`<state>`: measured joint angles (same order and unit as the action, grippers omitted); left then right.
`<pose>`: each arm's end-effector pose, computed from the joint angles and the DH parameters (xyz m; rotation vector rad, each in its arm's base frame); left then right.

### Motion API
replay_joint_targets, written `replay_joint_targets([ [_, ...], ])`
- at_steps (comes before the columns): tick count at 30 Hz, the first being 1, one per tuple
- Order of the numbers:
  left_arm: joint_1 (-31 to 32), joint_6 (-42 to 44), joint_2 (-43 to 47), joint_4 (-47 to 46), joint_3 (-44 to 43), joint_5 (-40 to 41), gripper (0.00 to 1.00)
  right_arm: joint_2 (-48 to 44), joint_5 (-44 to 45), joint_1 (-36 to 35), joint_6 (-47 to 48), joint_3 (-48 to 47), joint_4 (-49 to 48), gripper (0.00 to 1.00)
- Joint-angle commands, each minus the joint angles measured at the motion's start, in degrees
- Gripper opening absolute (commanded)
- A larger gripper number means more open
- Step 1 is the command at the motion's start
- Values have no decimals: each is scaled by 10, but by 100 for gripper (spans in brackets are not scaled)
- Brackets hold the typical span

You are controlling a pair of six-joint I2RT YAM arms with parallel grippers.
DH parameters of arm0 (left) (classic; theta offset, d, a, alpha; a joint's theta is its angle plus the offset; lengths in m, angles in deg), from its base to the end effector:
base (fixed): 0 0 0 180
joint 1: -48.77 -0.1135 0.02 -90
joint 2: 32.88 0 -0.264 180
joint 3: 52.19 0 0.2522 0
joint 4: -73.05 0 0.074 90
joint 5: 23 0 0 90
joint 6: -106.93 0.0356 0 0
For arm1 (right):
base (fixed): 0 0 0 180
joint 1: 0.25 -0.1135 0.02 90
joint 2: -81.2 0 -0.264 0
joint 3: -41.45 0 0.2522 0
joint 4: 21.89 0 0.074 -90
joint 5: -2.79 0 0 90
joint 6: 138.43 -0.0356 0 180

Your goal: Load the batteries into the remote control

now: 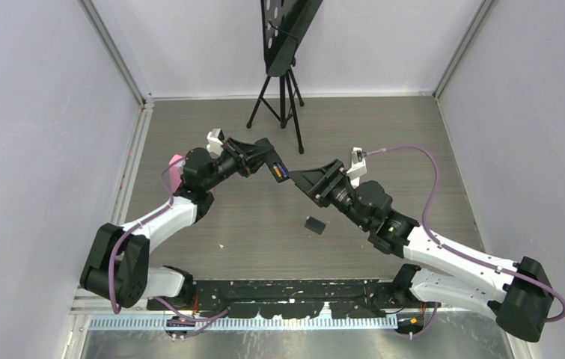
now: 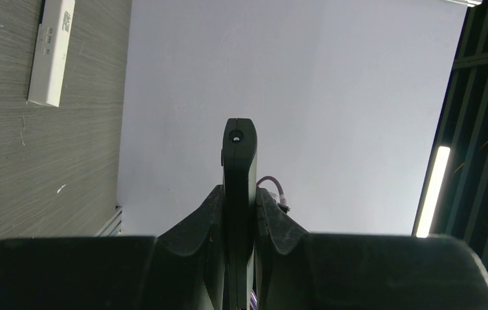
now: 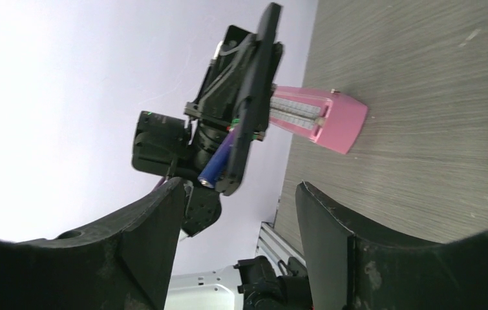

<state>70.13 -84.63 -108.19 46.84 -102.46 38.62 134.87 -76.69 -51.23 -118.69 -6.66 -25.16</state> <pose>0.2610 -0.1202 0.2643 -0.8564 1.7851 -1.9505 0.1458 0.1696 0.2974 0.4634 1.7672 1.4414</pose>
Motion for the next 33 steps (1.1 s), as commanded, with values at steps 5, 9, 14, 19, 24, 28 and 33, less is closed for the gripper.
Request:
replay_joint_targets([
  [5, 2, 4, 19, -18, -9, -8, 0, 49, -38, -6, 17, -19, -128, 76],
  [9, 2, 2, 21, -17, -9, -10, 0, 62, -25, -6, 3, -20, -135, 74],
  [14, 2, 2, 24, -17, -8, -12, 0, 84, -19, -6, -10, -21, -154, 67],
  [19, 2, 0, 24, -17, -8, -16, 0, 98, -14, -6, -24, -20, -169, 60],
  [24, 2, 0, 26, -18, -6, -18, 0, 98, -5, -6, -30, -16, -173, 54],
  [28, 2, 2, 29, -18, -5, -19, 0, 97, 3, -6, -30, -17, -169, 50],
  [33, 2, 6, 34, -18, -5, -24, 0, 100, 11, -6, -34, -21, -154, 44],
])
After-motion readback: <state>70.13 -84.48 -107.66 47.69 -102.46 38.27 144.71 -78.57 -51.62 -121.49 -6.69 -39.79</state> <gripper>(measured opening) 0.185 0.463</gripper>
